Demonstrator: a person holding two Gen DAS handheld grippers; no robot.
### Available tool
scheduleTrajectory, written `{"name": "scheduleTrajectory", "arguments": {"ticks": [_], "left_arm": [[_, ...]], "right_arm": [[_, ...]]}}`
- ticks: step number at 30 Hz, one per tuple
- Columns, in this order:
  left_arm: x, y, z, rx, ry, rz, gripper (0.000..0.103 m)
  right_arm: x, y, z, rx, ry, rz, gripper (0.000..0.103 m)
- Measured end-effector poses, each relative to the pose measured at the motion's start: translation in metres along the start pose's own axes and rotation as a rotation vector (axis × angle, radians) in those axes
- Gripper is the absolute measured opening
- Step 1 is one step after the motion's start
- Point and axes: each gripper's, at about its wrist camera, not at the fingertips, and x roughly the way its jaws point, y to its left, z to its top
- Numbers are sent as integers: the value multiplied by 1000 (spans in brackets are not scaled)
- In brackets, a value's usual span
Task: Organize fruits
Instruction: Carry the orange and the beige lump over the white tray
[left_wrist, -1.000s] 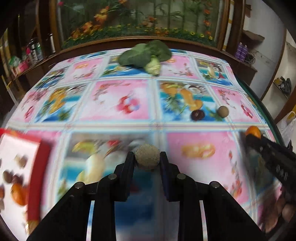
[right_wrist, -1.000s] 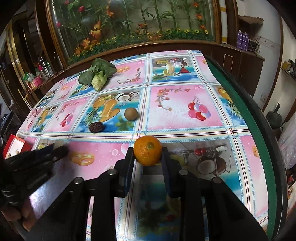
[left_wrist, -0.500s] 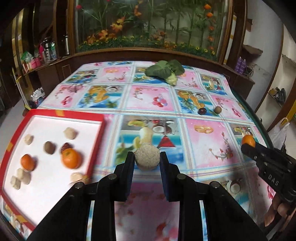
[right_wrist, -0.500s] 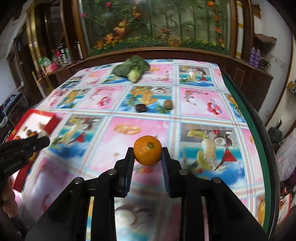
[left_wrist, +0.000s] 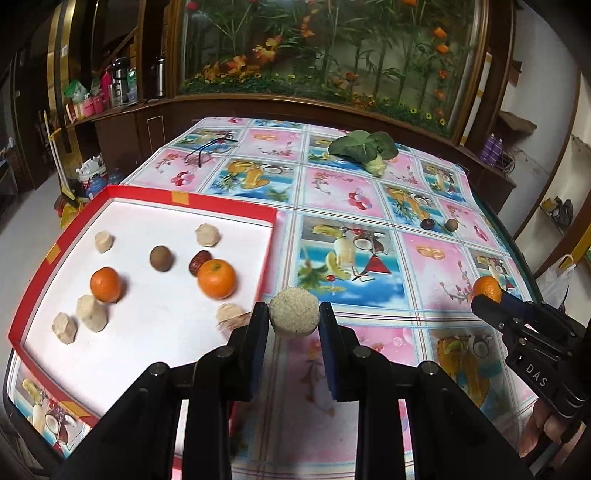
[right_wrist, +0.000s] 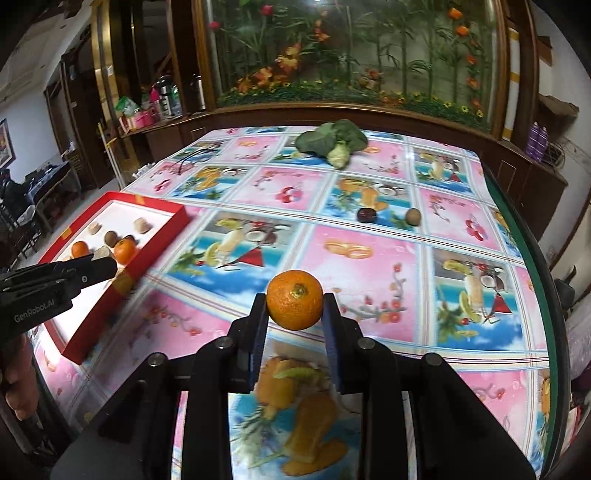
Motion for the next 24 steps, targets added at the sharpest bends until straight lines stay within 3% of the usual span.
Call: {"name": "scheduleTrajectory", "arguments": {"ticks": [14,24], "left_arm": [[-9,23,-7,-52,-2,-7,26],[-14,42,-7,-80,-16,15,26]], "right_arm": [[-2,34,-1,-44,1,33,31],[4,28,-8,-9,12,23,31]]}}
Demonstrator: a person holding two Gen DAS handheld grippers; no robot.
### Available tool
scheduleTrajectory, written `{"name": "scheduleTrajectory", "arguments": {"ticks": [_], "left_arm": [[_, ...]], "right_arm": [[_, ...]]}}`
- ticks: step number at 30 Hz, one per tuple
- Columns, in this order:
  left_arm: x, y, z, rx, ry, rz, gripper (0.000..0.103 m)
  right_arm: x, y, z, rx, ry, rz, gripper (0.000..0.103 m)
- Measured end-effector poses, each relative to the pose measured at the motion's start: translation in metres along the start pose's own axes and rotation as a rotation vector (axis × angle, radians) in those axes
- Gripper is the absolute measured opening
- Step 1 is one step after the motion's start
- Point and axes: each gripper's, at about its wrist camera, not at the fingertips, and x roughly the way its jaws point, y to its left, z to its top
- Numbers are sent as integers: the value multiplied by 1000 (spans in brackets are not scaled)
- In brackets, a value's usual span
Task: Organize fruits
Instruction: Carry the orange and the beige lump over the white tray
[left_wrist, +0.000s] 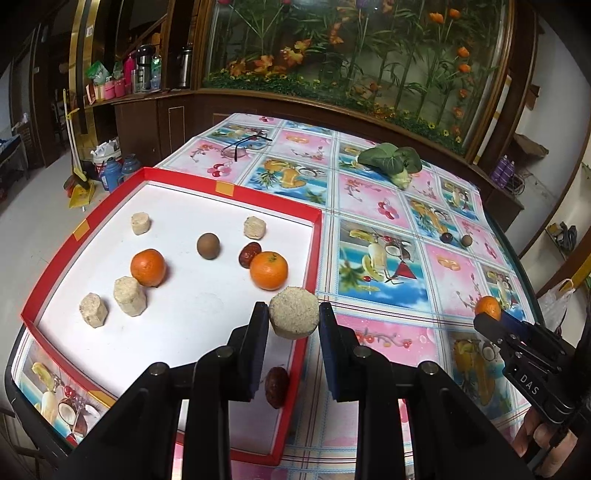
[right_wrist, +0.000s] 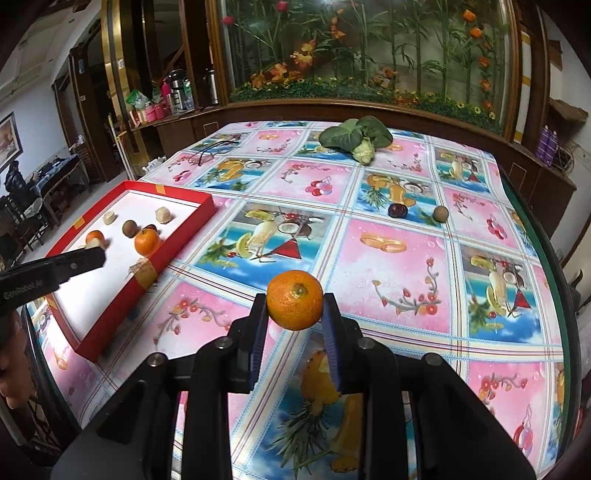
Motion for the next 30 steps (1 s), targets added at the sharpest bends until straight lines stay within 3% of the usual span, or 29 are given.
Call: {"name": "scheduleTrajectory", "arguments": {"ticks": [18,30], "left_arm": [[11,7,4,-17,20,91,26],[15,34,8,-67,18,100,26]], "right_arm": [[3,-16,-6,41,-8,62,31],[14,15,8,-10,5,95,31]]}}
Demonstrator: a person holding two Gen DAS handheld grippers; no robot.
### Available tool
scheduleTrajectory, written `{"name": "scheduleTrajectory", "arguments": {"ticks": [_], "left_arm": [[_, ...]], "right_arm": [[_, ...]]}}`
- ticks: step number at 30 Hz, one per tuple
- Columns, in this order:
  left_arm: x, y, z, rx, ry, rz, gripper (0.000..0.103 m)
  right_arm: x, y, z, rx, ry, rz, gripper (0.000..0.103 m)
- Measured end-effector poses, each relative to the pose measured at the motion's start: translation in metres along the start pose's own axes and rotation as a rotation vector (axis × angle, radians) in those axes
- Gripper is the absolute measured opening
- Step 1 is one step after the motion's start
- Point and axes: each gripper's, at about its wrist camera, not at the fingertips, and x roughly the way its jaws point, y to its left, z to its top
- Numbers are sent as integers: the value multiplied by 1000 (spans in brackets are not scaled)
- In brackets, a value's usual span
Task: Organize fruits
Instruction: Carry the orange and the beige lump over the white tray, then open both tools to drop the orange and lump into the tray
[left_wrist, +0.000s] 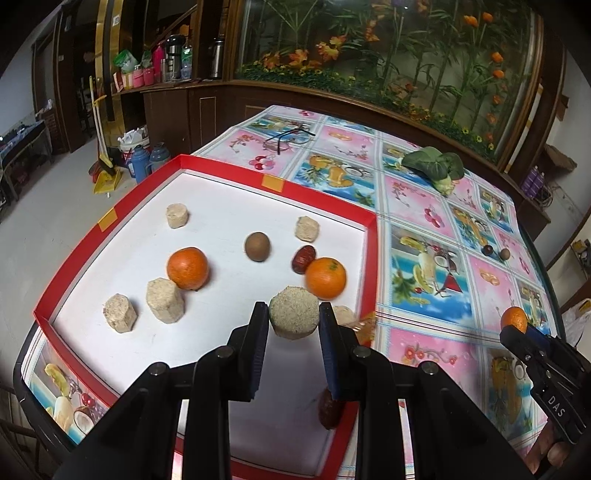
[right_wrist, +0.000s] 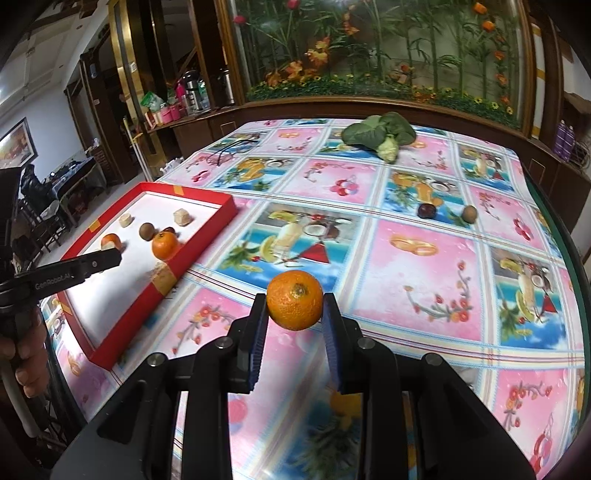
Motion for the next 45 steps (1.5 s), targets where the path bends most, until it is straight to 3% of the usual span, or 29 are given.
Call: {"name": "scheduleTrajectory", "arguments": {"ticks": [12,27,42,43,45], "left_arm": [[3,34,18,-69,-30,57,26],[21,81,45,-123,-46,209,26],[34,100,48,-152,-36,272,28],[34,101,48,-157,-31,275,31],[31,104,48,-181,-29,283,67]], "right_arm": [[17,50,21,-86,1,58,31],[51,130,34,-196,31,189,31],[83,153,26,-224,111,218,32],[84,154,26,-228,115,219,33],[86,157,27,-245,123,218,36]]}}
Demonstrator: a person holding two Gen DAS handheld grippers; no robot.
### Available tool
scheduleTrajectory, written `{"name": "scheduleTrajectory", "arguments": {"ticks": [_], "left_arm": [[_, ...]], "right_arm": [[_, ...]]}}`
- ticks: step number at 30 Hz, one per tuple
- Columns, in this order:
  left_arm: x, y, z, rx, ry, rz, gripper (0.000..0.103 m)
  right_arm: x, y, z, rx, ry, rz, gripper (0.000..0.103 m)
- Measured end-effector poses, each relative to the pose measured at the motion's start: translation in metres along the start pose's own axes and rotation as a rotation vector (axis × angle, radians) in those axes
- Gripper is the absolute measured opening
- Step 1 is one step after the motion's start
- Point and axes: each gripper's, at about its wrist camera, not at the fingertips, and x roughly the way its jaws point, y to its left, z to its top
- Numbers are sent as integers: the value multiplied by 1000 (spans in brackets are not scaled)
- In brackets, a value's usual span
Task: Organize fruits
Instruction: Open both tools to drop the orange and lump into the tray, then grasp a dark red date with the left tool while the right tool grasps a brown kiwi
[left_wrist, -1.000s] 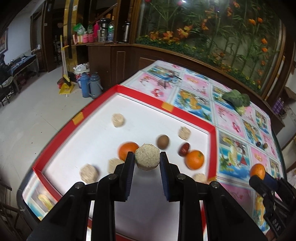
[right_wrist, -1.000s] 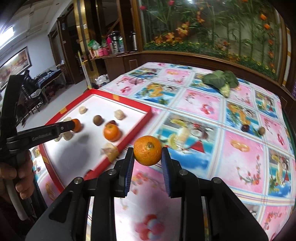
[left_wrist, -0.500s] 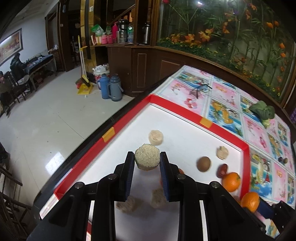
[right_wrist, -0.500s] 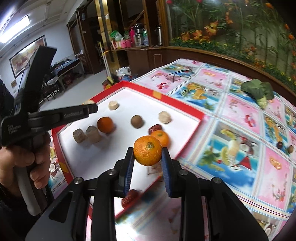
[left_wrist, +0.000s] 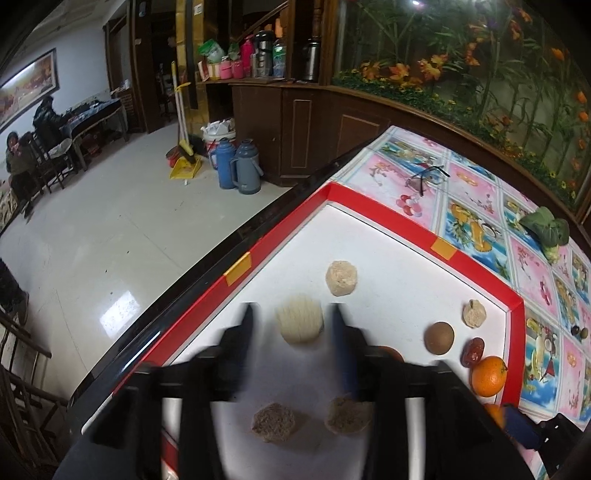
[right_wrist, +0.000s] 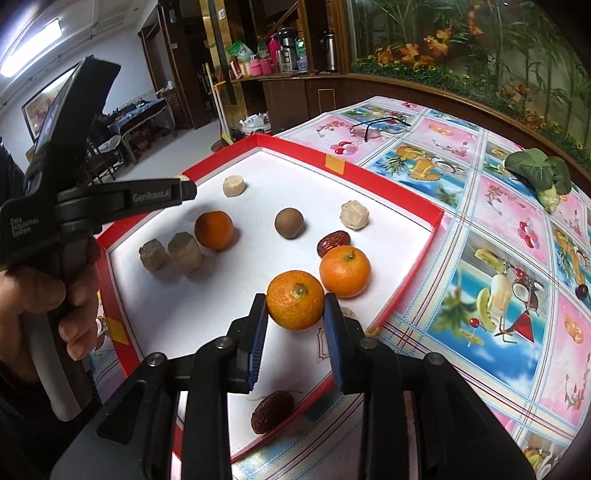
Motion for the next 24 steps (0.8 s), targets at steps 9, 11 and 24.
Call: {"name": "scheduleTrajectory", "arguments": {"ticks": [9,11,24], "left_arm": [[-41,-7,-2,-52,-129,-31,74],[-49,-26,-7,-7,-138,-71,74],[-53,-227,-64,394,-16,-347,74]], "right_arm": [[-60,-52,-18,90,-125,-100,60],[-80,-83,-32,140,-153,-168,64],[-106,-305,-74,497,-71,-478,62]]}}
